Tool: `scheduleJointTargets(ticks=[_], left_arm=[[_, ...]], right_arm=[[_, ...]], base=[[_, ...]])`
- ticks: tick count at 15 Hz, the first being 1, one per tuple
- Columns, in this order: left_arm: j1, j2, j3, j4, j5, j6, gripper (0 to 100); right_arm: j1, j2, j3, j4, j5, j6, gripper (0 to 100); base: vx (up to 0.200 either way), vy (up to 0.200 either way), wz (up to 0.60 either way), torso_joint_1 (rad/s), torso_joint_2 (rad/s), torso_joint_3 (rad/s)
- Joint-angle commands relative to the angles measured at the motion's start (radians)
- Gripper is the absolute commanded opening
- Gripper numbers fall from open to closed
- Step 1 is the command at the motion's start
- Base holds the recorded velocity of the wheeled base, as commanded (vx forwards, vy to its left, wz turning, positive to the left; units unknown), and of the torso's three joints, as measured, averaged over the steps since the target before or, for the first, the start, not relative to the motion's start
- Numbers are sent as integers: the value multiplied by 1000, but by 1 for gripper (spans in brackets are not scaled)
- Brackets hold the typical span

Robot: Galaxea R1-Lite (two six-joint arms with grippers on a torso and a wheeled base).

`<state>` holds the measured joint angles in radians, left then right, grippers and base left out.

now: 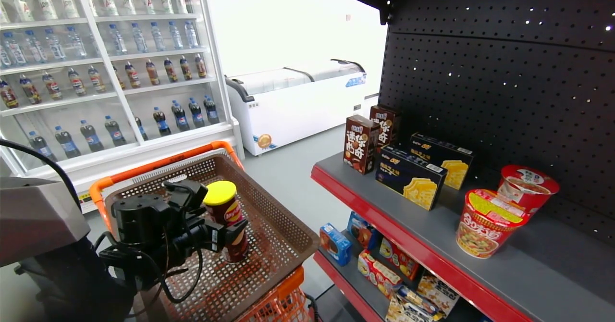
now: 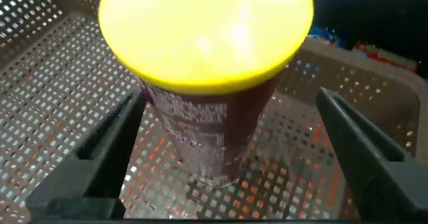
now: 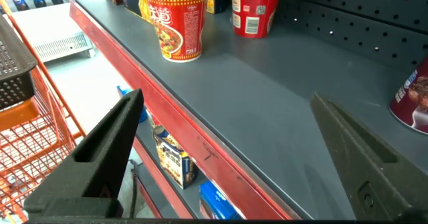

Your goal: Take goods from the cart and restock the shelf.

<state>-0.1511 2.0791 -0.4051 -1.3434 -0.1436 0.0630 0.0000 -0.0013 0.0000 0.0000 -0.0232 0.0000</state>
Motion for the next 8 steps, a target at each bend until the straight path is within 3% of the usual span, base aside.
scheduleJointTargets(ticks=[1,2,3,8], left_arm=[[-1,56,9,-25,-1,5,100],[-1,59,12,-25,-1,14,100],[4,76,12,-28,-1,51,100],[8,124,-4,-74,1,54,100]], right_arm=[[0,1,0,0,0,0,100],[0,1,0,0,0,0,100],[0,1,0,0,0,0,100],[0,1,0,0,0,0,100]], base=[[0,0,0,0,0,0],[0,0,0,0,0,0],[0,0,0,0,0,0],[0,0,0,0,0,0]])
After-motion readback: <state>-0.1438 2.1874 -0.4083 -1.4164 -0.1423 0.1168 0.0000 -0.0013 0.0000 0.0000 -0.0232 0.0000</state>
